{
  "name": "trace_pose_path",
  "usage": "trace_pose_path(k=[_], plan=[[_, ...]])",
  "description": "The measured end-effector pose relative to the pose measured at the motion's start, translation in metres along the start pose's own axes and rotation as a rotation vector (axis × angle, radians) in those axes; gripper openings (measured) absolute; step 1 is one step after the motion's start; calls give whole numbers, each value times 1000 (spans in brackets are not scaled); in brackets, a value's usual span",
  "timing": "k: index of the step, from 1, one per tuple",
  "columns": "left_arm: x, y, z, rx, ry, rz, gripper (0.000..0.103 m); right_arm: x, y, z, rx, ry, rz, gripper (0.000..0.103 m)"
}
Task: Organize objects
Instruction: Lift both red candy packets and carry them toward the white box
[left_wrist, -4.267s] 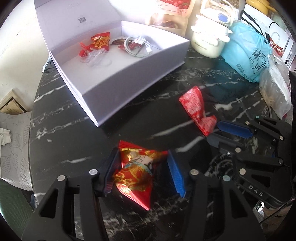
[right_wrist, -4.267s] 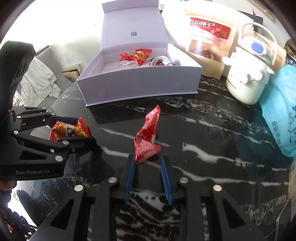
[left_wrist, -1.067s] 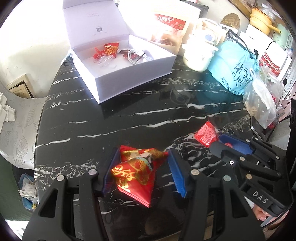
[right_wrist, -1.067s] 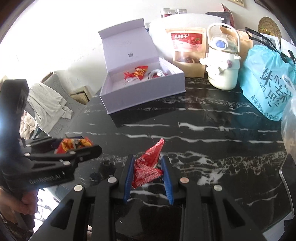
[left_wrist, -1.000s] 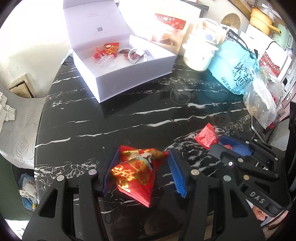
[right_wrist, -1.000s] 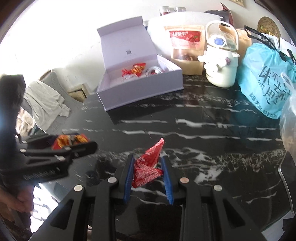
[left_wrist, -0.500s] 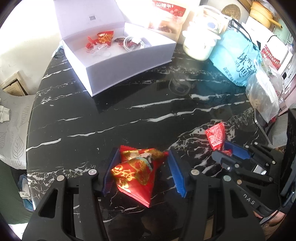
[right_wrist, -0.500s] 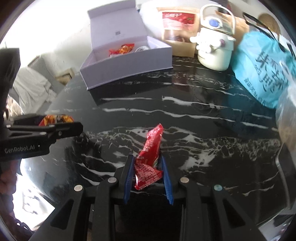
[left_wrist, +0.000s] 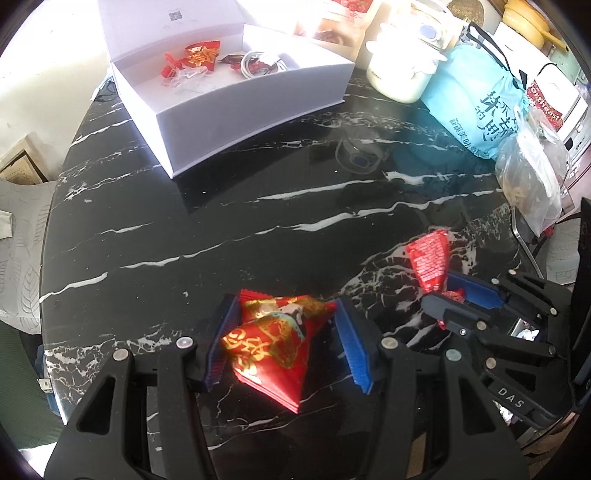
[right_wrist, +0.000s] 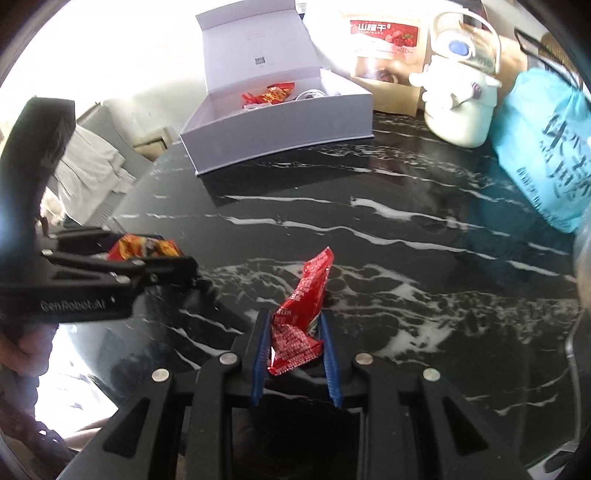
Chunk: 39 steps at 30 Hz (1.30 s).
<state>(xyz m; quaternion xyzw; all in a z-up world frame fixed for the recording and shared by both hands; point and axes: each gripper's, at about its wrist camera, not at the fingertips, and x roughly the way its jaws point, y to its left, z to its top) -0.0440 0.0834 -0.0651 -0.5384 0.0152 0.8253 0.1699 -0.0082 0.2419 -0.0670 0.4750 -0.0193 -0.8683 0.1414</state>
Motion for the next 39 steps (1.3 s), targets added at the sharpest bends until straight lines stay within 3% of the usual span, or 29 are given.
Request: trace_pose_path(k=[12,20,39], plan=[[-5,-9,16,27,-4,-20,52,1,-1,19,-16,1,61,26],[-15,-14,36,52,-37,-13,53,-4,0,40,-69,12,30,26],[-45,-9,91,51,-125,12,53,-11,5,102,-169,-44,53,26]])
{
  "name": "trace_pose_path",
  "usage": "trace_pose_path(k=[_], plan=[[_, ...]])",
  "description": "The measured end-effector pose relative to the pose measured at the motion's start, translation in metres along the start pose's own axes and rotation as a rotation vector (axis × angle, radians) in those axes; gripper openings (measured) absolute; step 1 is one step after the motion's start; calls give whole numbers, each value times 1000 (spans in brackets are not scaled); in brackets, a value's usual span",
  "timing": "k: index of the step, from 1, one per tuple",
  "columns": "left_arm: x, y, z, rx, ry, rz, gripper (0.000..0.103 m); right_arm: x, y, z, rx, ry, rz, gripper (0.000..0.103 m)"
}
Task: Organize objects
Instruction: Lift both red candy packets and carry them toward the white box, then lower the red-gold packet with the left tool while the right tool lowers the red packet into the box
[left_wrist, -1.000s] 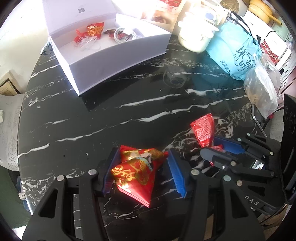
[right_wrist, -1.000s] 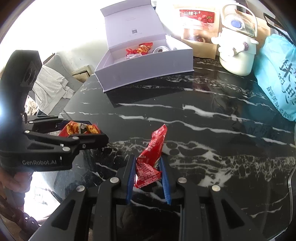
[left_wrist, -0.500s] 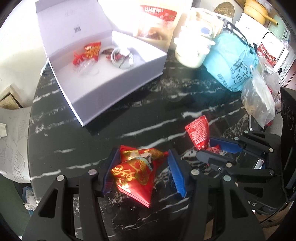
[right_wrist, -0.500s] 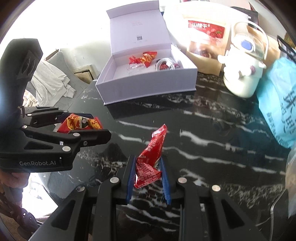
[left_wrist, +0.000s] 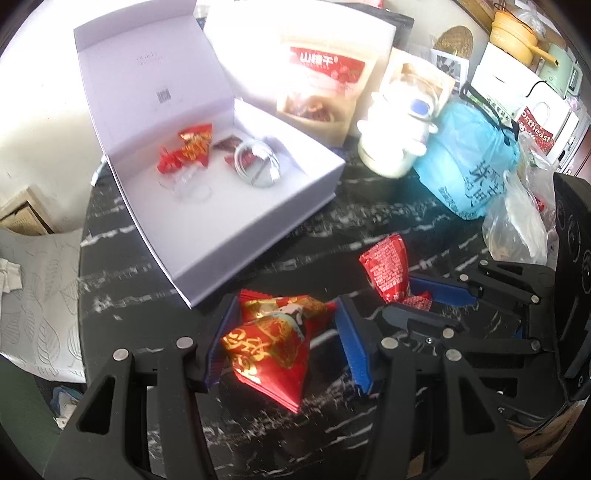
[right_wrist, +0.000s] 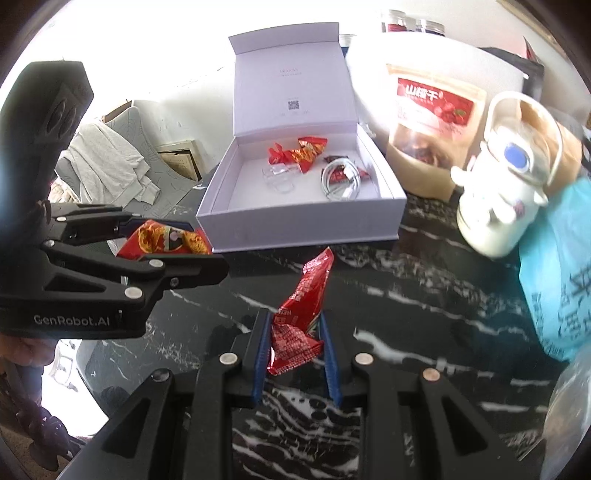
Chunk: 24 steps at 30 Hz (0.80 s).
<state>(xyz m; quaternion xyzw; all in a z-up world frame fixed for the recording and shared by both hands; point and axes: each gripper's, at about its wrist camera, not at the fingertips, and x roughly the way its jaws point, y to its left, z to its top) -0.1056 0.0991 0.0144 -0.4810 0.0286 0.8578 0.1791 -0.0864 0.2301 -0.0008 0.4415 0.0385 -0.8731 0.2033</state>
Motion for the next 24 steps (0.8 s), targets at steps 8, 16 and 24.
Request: trace_pose_path(k=[8,16,24], plan=[[1,12,26,0,-30,20,53,7,-9,31,-30,-20,9,26],[15,28,51,7,-26,30,53,26,-14,61,-59,-21,16,26],[35,48,72,-5,-13,35,53,53,-20,94,-86,-13,25,26]])
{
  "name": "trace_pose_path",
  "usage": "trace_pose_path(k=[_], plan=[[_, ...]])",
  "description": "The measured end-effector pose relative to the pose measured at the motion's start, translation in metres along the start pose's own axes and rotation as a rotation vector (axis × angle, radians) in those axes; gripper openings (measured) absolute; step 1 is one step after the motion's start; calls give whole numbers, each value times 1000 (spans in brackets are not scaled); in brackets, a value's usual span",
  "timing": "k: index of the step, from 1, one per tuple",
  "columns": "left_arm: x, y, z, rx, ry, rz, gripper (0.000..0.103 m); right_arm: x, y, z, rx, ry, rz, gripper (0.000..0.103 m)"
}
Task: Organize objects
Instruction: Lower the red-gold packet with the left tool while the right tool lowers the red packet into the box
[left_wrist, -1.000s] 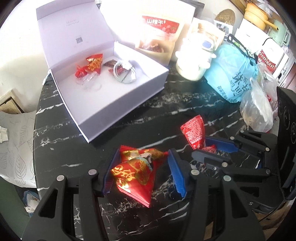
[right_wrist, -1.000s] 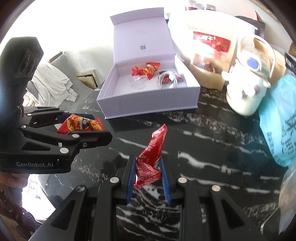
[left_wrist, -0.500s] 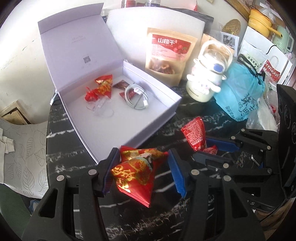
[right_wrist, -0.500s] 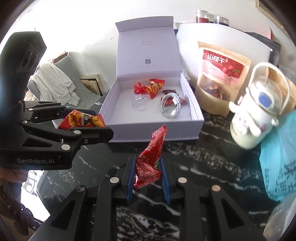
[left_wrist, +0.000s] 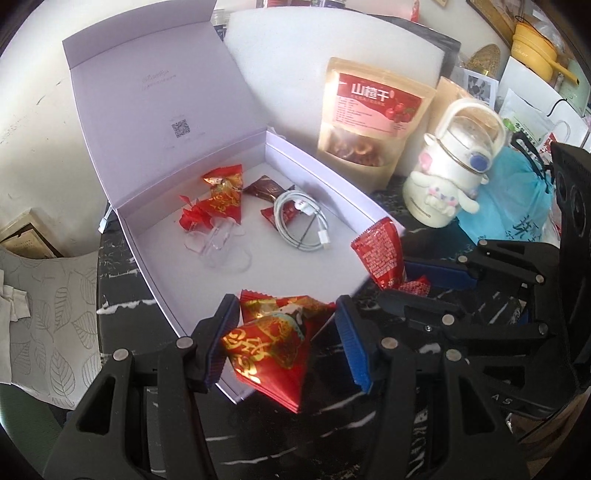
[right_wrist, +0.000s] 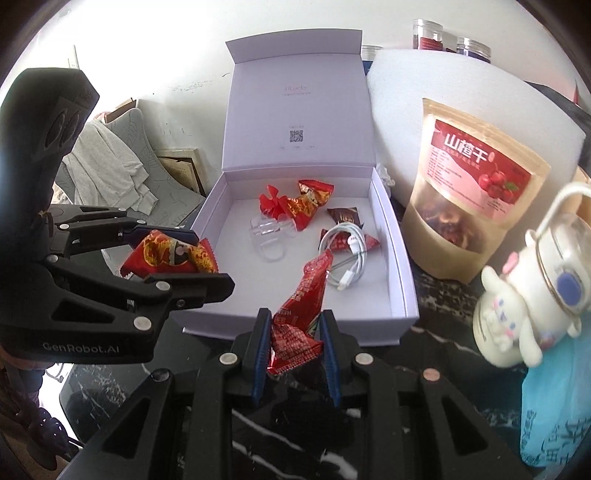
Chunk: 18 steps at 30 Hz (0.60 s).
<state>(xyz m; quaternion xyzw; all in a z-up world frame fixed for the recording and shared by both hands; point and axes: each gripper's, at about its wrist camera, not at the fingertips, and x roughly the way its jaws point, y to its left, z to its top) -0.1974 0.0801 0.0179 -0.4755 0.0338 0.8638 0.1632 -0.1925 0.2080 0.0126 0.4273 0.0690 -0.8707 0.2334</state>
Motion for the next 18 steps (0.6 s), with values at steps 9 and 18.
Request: trace_pose_path(k=[9,18], plan=[[32,23,16,-1,31,-7,53,33,-1,25,-39,26,13,26],[60,44,20,-20,60,-20,53,65,-3,36,-45,70,24,26]])
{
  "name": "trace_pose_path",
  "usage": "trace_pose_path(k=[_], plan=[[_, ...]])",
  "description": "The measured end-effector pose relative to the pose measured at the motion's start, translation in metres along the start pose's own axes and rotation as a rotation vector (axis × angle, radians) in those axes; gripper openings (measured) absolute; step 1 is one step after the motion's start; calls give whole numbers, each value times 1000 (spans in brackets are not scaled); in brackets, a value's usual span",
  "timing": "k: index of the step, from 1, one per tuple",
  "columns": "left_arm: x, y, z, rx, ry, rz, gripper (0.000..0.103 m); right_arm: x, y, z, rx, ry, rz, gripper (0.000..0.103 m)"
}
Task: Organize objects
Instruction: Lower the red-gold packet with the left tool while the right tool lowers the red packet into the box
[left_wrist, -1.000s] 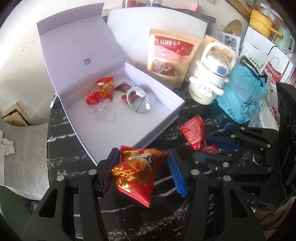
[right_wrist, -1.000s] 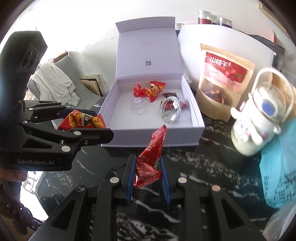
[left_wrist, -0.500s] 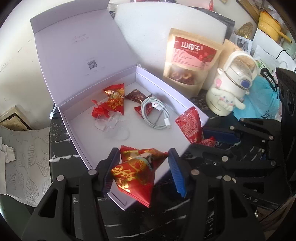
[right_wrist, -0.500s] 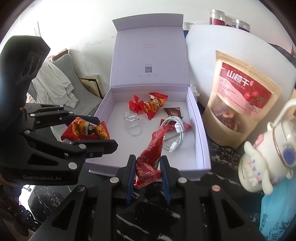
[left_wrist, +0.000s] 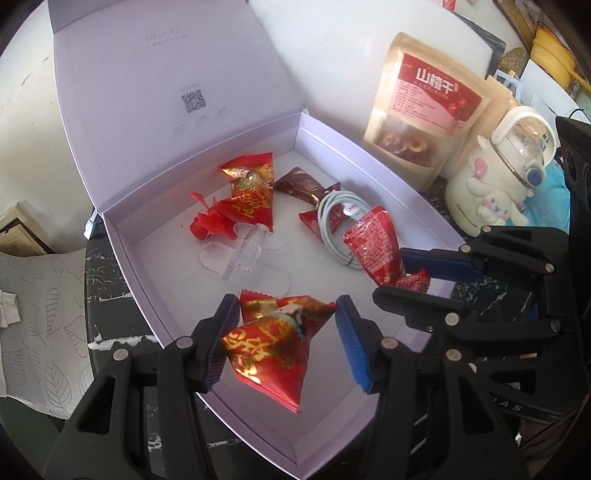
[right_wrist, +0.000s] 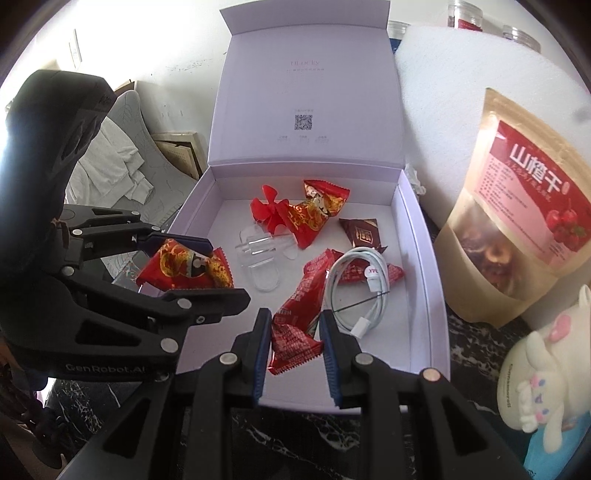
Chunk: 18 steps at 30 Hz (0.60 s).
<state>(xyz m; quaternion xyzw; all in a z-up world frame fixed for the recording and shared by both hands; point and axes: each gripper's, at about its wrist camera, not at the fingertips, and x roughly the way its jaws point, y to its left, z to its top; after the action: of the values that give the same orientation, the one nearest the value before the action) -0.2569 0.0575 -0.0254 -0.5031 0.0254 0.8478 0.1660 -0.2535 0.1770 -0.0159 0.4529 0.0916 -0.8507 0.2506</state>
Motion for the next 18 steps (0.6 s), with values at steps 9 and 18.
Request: trace_pose_path(k=[9,18], plan=[[14,11,9,30,-13,36,53,26,-3,10,-15,26,-2,26],[22,17,29,72,-41,52,53,34,-18,23,-11,1,-30,26]])
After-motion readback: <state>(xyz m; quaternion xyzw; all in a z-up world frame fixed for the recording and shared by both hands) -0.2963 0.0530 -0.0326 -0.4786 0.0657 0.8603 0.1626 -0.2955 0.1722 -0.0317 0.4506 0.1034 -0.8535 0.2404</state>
